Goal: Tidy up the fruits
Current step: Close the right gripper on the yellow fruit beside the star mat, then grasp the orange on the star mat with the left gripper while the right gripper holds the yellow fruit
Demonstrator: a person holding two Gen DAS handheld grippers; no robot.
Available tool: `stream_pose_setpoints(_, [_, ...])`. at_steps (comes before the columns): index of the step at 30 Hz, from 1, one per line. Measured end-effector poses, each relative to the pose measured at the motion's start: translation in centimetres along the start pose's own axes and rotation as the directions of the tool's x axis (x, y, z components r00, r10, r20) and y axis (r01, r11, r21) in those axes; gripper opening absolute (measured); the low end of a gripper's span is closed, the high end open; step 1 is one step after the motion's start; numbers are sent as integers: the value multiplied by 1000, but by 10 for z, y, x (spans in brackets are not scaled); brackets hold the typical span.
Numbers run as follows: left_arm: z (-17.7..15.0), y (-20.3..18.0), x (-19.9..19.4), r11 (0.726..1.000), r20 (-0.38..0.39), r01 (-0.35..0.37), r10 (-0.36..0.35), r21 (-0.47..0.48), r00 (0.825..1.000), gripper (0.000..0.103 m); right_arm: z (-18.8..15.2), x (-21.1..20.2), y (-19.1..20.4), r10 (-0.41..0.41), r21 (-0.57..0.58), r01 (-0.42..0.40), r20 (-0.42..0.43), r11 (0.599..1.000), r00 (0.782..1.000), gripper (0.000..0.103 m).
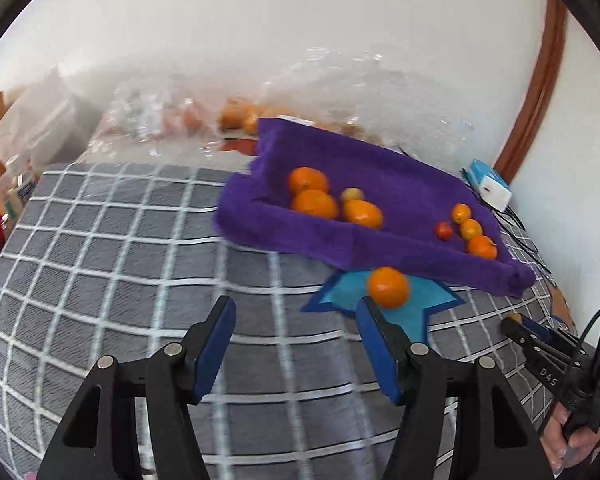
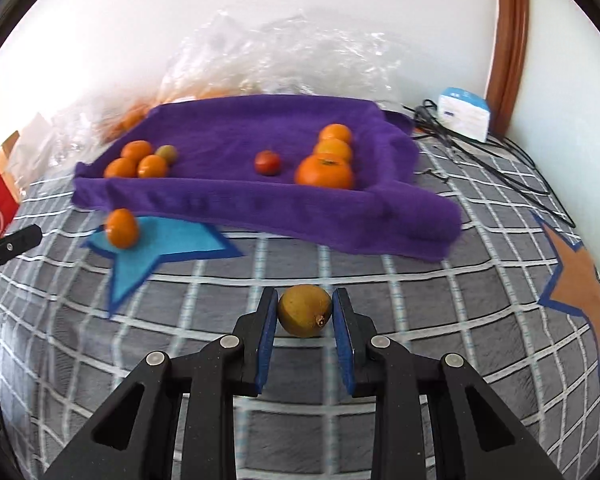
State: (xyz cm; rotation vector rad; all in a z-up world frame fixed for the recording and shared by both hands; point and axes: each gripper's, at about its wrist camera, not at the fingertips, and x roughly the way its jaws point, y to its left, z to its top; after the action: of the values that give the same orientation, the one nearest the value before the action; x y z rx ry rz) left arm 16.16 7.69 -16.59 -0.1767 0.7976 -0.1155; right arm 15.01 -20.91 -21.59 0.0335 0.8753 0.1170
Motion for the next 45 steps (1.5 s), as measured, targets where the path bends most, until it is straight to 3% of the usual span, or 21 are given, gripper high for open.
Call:
stream_pose_setpoints(6, [5,-36,26,1000,-51,16,-16,-5,999,62,2,7,-21,25,34,-25,-8,999,1000,28])
stream_pose_setpoints(10, [6,-51,40,1000,-72,11,-11,3,997,62,4,13,-19,-26,-10,26,-6,1000,1000,28])
stream_pose_setpoints(17, [4,-62,61,999,-102,-34,34,2,994,62,3,15,-22,-21,4,21,-18,1000,1000,28])
stream_pose_setpoints(20, [-1,-64,66,999,-66,-34,34,8,997,60,4,17,-24,-24,20,24,-28,1000,999,28])
stream_pose_setpoints(25, [-2,-59,64,999,-60,43,-44,-11,997,34,4,18,-26,-19,31,20,-27,999,999,28])
stream_pose_setpoints(31, [-4,-51,55,997,-20,72,-73,-43,997,33,4,19,-26,-10,38,11,-29,999,1000,28])
stream_pose_setpoints(45, [-6,-56,36,998,56,66,-66,-7,996,33,4,18,-29,0,66,2,-25,998,1000,28])
